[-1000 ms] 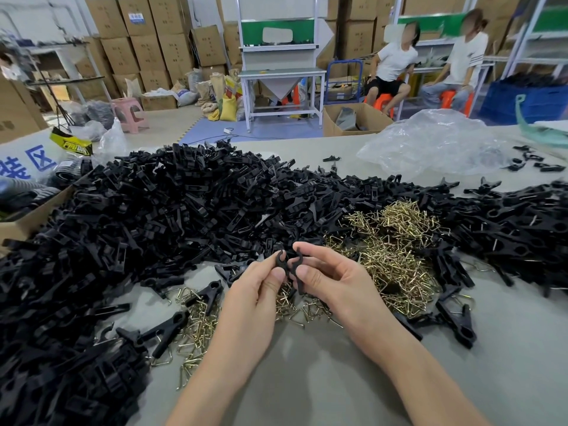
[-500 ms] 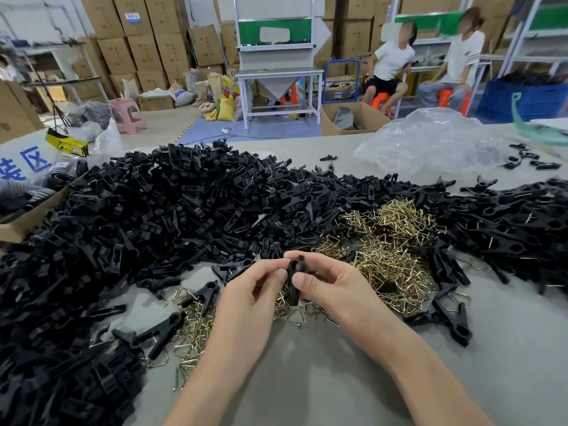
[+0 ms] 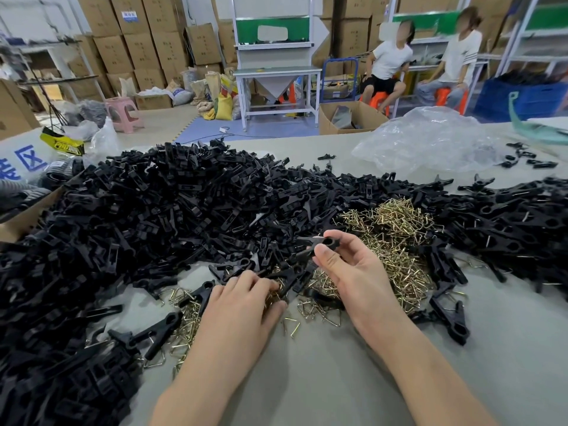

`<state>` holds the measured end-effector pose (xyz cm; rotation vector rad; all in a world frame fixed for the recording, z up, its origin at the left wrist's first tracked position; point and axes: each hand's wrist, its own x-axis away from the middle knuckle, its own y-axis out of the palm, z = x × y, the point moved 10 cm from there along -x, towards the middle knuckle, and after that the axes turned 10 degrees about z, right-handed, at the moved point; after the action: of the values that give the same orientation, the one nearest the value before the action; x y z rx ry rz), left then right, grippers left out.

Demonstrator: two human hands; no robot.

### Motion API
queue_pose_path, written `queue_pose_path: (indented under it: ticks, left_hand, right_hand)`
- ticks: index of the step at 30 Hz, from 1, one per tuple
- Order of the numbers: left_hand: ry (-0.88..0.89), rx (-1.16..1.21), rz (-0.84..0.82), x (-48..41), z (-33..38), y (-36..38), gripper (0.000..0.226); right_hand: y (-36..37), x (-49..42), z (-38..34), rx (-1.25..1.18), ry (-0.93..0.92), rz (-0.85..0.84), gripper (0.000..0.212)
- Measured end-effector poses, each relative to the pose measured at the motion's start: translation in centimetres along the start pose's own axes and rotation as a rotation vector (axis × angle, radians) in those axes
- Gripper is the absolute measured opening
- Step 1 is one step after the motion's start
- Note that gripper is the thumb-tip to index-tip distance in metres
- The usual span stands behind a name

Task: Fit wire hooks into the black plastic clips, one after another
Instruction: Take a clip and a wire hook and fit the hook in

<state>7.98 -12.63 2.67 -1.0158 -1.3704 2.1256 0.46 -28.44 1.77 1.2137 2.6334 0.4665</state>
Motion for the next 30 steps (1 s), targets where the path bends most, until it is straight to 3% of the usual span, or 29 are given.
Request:
queue_pose_path:
  ticks: [3,7,10,12,14,22,30]
  left_hand:
    - [-0.029,0.148,0.094,-0.3,0.0,-1.1,0.021]
    - [-0.049,0.184,0.148,-0.3,-0.5,-1.5,0.016]
    - [-0.059,0.250,0.264,-0.4,-0.6,-2.9,0.021]
    - [-0.157,0.412,0.340,-0.3,-1.4,-3.9,0.020]
    - [-0.262,0.568,0.376,-0.1,-2.1,-4.1,0.017]
    - [-0.685,1.311,0.272,0.2,-3.2,-0.6,0.012]
    - [-0.718,1.384,0.118,0.3,-2.7,0.8,0.014]
  right_hand:
    - [0.0,-0.2,0.2,0.027,-0.011,0.007,0.067]
    - [0.1,-0.2,0.1,0.012,-0.003,0.004,0.068]
    - [0.3,0.0,-0.1,-0.012,0.002,-0.010,0.053]
    - [0.6,0.3,-0.2,-0.038,0.013,-0.029,0.034]
    - [0.9,0.5,-0.2,-0.039,0.026,-0.051,0.028]
    - [2.3,1.4,-0.1,0.136,-0.001,-0.166,0.025]
    - [3.7,2.2,-0.5,0.191,-0.053,-0.258,0.026]
